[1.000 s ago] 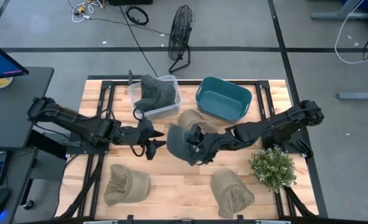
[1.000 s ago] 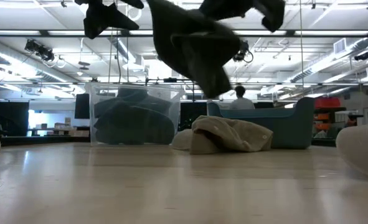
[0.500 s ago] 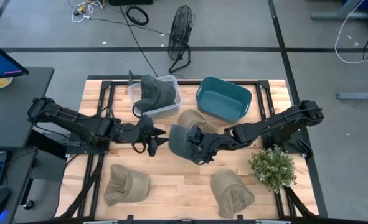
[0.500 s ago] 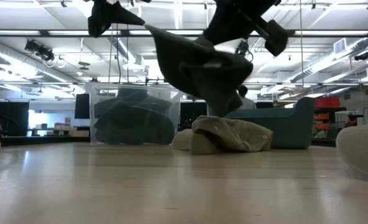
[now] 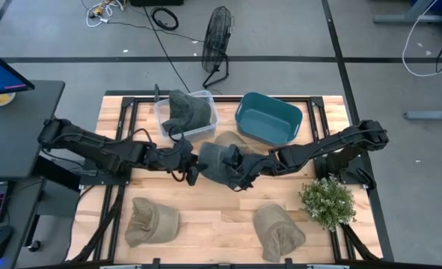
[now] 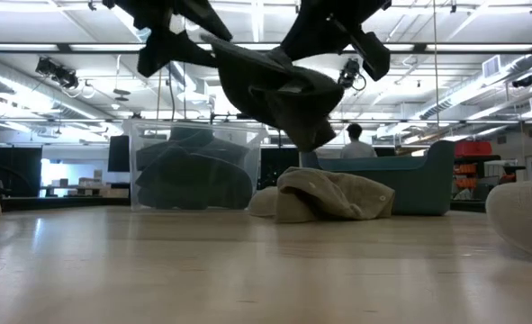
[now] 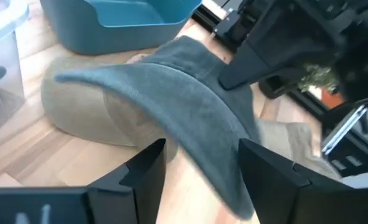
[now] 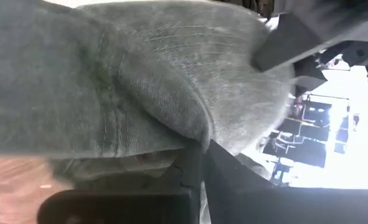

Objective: Pick & Place hat
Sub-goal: Put the blue cap into the transparent bin

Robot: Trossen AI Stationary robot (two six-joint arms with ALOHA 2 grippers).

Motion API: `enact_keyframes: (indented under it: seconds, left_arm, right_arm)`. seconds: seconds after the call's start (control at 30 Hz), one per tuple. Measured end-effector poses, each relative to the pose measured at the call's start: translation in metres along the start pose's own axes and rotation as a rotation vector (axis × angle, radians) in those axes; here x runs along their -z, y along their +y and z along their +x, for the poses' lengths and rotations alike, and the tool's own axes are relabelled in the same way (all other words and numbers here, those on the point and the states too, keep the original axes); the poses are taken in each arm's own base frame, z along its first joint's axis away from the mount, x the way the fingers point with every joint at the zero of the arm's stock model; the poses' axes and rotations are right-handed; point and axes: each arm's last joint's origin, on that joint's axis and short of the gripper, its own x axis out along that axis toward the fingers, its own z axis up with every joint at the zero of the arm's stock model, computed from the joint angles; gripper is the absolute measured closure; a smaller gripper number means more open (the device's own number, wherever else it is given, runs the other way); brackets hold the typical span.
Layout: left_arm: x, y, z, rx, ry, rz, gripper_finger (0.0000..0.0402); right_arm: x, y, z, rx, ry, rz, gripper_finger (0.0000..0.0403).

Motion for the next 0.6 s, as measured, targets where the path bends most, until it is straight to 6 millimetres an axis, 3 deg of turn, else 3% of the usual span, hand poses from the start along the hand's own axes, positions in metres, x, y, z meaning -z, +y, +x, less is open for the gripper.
enact_keyframes:
  seconds: [0.13,0.37,0.6]
  left_arm:
    - [-0.0003,0.0028,0.0043,-0.019,0.002,0.018,0.025]
    - [-0.0008,0.0021,0.0048,-0.005,0.003,0.097,0.0376]
    - [-0.0044,0.0045,0.0004,-0.049,-0.04,0.185,0.0383]
  right_arm:
    - [0.0003,-0.0003,0.0003,0.001,-0.004,0.061,0.0379]
    - [0.0031,0.0,0.0014,-0.007,0.01,0.262,0.0327]
    - [0.0033,0.0055,-0.0003,-0.023,0.069,0.588,0.0271]
